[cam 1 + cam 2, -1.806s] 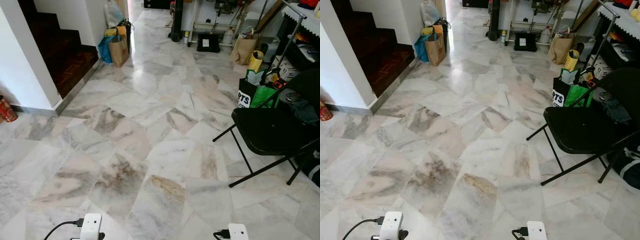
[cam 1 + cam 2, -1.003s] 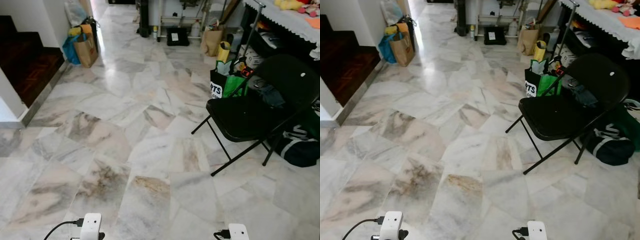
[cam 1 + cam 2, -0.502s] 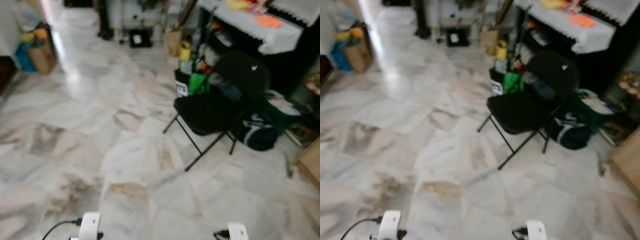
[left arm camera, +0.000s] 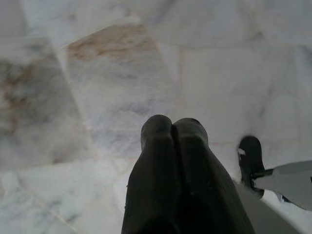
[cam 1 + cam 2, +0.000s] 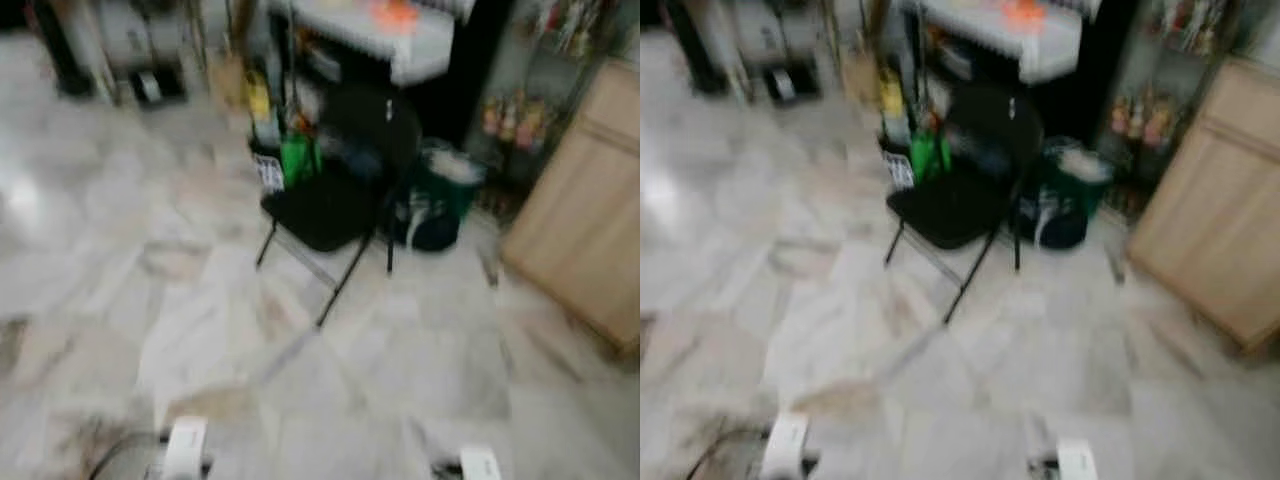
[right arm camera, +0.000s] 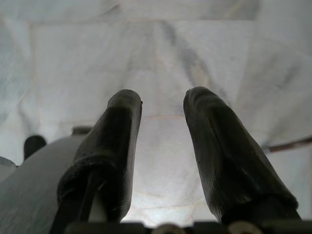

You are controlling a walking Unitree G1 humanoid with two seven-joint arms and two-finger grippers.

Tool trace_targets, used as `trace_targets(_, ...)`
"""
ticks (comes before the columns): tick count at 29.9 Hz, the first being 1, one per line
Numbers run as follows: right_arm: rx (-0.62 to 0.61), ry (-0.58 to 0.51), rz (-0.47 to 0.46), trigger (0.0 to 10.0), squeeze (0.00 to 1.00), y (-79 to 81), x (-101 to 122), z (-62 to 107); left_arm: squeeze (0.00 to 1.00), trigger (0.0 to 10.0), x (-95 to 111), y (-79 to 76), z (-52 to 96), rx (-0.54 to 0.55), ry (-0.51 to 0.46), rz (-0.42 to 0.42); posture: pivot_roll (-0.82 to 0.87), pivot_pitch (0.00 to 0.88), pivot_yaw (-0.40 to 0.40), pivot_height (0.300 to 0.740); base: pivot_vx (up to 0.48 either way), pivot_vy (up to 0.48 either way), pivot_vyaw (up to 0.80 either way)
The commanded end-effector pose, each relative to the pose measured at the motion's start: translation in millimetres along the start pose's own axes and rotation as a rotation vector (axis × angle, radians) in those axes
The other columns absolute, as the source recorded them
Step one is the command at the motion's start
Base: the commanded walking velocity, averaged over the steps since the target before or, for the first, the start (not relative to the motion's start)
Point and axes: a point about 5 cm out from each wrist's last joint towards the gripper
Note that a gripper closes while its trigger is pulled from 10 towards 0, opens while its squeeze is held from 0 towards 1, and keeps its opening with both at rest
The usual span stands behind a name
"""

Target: Setting the table

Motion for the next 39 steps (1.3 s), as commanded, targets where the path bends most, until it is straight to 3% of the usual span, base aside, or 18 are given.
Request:
trace_targets(1,-0.025,-0.036,-0.182,10.0,0.0,-1.9,56.3,-13.0,0.0,10.0,18.2,6.8,-4.4,-0.006,0.025,-0.129,0.1,0.0,-0.028,0.74,0.0,0.0,-0.77)
trace_targets(19,-0.027,-0.031,-0.189,10.0,0.0,1.5,56.3,-13.4,0.0,10.0,30.4,9.9,-5.7,-0.022,-0.007,-0.151,0.09,0.0,-0.007,0.74,0.0,0.0,-0.77)
trace_targets(25,-0.022,-0.028,-0.172,10.0,0.0,2.4,56.7,-13.6,0.0,10.0,36.8,9.2,-6.7,-0.029,-0.027,-0.088,0.09,0.0,-0.006,0.74,0.0,0.0,-0.77)
trace_targets(39,-0.024,-0.029,-0.167,10.0,0.0,0.6,57.0,-13.5,0.0,10.0,39.0,9.5,-7.1,-0.026,-0.026,-0.088,0.09,0.0,-0.01,0.74,0.0,0.0,-0.77)
Point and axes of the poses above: a point about 5 cm out from each wrist's last joint towards the gripper, its own z axis pointing back from the gripper into the wrist, its own x axis along the axis of the wrist's last joint, y = z × x, and after that the axes turned 3 degrees about z, right-handed
